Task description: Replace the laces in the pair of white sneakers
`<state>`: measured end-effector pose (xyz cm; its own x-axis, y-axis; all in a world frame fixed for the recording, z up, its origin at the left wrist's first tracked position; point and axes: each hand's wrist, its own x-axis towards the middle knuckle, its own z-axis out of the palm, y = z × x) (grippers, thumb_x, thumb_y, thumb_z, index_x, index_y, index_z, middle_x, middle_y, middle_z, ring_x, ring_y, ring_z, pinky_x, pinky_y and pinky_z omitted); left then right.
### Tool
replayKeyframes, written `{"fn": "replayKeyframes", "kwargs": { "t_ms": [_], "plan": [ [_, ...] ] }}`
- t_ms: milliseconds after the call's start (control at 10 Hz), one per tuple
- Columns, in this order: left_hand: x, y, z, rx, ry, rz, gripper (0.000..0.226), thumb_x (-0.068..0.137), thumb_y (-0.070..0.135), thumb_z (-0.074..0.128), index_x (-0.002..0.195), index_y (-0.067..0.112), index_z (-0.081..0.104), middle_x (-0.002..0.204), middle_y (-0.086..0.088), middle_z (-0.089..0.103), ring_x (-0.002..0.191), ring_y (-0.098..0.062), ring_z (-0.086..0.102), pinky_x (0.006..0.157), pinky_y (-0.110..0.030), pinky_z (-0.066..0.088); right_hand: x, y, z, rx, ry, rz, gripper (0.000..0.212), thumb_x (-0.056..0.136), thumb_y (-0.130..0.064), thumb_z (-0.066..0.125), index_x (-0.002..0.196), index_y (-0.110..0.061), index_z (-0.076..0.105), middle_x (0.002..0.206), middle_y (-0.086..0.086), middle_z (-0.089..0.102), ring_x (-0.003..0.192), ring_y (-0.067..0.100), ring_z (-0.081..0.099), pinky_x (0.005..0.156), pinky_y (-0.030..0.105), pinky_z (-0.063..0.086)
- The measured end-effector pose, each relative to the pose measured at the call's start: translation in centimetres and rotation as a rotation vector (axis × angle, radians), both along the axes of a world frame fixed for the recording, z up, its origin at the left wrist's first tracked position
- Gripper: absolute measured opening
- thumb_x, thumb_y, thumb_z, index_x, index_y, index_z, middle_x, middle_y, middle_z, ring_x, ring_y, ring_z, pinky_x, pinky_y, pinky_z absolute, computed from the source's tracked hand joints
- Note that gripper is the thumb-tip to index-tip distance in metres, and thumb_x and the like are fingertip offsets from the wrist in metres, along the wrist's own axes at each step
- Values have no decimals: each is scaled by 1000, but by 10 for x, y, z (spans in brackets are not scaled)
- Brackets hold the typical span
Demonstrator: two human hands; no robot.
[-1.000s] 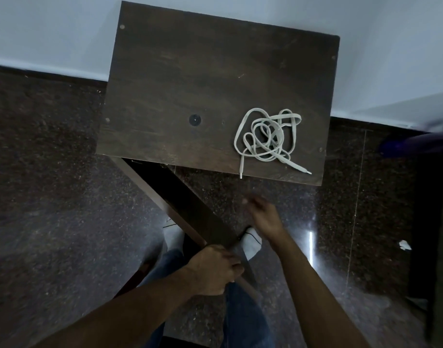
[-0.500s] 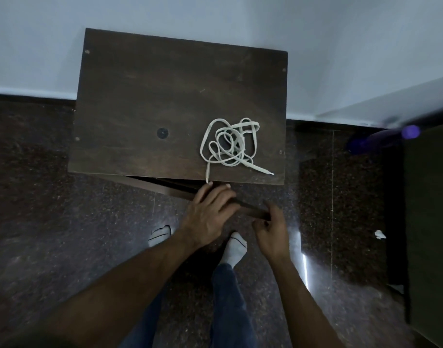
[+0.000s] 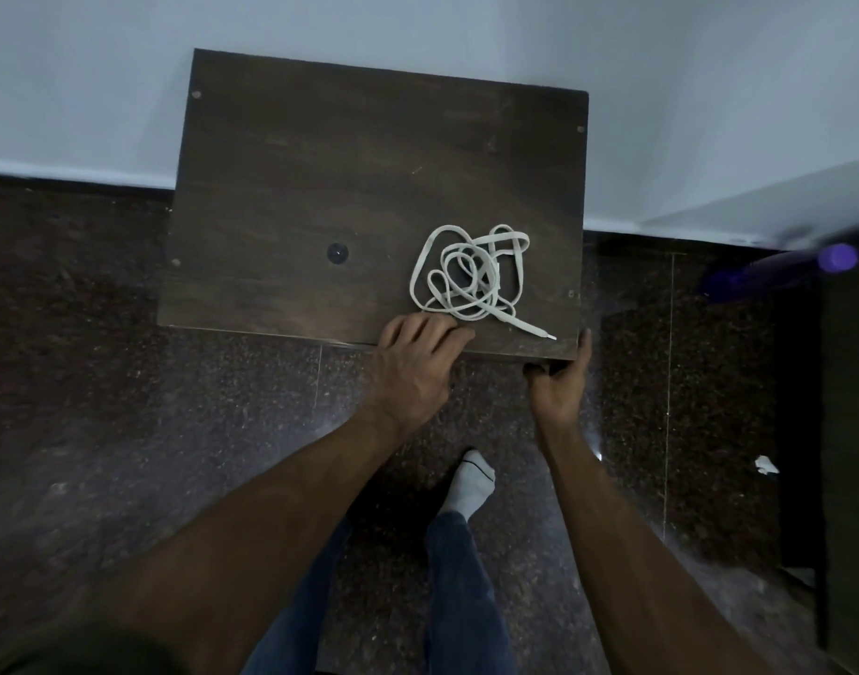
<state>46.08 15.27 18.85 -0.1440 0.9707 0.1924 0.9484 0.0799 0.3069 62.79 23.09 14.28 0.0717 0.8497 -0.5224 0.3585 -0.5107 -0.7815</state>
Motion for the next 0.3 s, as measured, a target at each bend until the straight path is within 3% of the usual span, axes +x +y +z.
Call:
{"fn": "replayKeyframes", "kwargs": {
  "t_ms": [100,200,300],
  "plan": [
    [2,0,10,-102,-15,-18,45,74,10,51,116,17,65,109,-2,61,100,-23,52,90,-37,40,-1,3,2,-30,-71,2,89,84,4,59,154,-12,6,128,2,51,118,18,51,107,43,41],
    [-2,-8,25,-220,-43,-80,51,71,10,61,121,14,62,115,-5,58,107,-25,54,97,-39,43,-7,-1,26,-70,-160,9,83,80,-12,64,151,-11,20,137,14,52,122,30,52,105,48,41],
    [-5,-23,42,-289,-106,-115,58,68,10,67,125,13,59,119,-6,57,109,-26,55,97,-39,45,-13,-13,55,-78,-191,39,70,82,-8,64,145,-6,33,136,16,52,123,32,51,105,45,41]
  ]
}}
